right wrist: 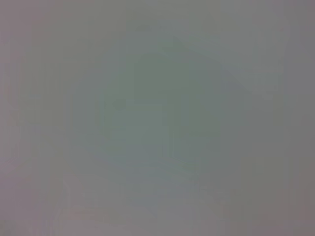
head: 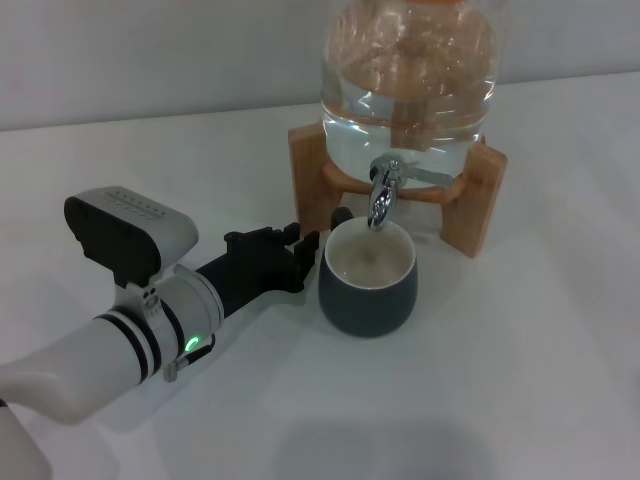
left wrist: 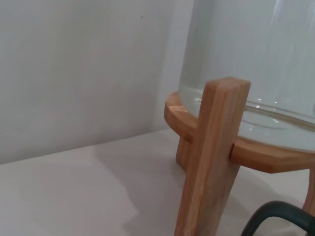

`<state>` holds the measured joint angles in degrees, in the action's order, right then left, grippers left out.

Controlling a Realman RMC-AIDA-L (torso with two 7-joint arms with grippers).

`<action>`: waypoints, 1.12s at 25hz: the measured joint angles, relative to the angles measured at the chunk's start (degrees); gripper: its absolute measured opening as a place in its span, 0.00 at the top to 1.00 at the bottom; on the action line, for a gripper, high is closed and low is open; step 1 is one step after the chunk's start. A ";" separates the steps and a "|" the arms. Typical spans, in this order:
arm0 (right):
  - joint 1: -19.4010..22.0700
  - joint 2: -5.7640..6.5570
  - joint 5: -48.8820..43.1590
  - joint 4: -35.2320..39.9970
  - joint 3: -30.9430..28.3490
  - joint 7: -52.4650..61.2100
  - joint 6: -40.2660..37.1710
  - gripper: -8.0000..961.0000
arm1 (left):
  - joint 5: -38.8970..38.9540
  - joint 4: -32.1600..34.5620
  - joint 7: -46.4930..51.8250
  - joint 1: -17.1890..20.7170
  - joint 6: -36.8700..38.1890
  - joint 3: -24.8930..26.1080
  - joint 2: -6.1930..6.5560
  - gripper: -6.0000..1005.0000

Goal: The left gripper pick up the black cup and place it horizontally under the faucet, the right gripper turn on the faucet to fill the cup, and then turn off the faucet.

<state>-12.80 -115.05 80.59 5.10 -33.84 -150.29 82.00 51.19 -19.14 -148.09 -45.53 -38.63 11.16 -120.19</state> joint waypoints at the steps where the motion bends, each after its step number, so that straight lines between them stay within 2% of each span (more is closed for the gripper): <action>1: -0.03 0.00 0.00 0.00 0.00 0.00 0.00 0.11 | 0.01 0.04 0.00 -0.04 0.00 0.00 0.00 0.76; 28: -0.12 0.07 -0.02 -0.53 0.06 -0.72 -1.27 0.11 | -0.09 0.33 -0.01 0.26 0.01 0.00 0.04 0.76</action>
<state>-12.92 -114.98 80.57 4.57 -33.78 -151.02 80.73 51.10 -18.81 -148.10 -45.26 -38.62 11.16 -120.14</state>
